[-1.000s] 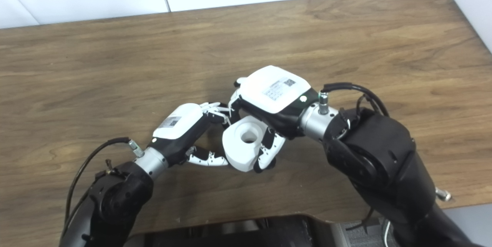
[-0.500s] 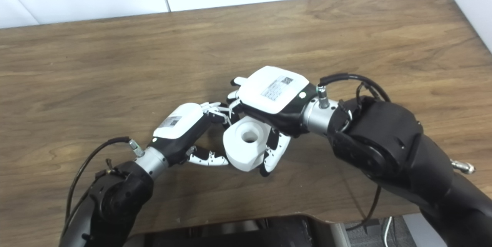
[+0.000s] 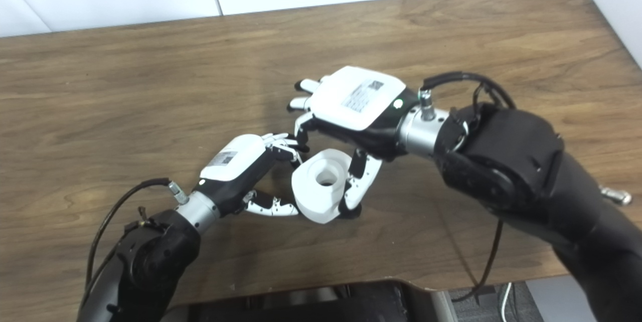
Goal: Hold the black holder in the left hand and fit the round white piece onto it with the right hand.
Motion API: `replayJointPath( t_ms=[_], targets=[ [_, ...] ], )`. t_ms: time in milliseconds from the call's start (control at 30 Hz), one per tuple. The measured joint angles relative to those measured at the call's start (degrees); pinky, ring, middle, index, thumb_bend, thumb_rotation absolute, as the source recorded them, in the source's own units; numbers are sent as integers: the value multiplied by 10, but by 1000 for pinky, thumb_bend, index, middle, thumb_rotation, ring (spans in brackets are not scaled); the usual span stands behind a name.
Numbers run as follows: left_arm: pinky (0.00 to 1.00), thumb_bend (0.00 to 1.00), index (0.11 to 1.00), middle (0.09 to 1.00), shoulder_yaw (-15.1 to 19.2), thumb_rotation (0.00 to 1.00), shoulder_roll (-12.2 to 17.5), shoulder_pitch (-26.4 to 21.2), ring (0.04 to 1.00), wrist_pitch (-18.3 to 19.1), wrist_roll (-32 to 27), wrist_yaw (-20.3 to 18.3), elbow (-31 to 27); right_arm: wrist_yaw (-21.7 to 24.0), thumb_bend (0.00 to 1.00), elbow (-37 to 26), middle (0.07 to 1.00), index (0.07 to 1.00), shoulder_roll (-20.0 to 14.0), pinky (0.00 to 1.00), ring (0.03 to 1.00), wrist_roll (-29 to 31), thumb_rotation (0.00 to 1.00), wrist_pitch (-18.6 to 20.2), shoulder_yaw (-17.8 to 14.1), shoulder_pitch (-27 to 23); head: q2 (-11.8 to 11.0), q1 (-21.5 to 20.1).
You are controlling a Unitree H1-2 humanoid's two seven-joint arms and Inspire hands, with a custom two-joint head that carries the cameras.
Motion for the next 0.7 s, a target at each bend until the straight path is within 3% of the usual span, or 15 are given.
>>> replayJointPath(
  t_ms=[133,367,700],
  targets=[
    [924,510,489,830,0,55,0,0,920,0,0,0,0,0,1000,0,952,753,-1,965,1000,13,479,0,-7,-4,1,2],
    [918,510,489,828,0,54,0,0,917,0,0,0,0,0,1000,0,956,770,-1,963,1000,37,457,0,-47,-12,2,1],
    [913,523,494,840,2,67,-4,1,915,2,2,0,0,0,1000,1,947,767,-17,968,1000,61,477,0,-66,-31,1,4]
  ],
)
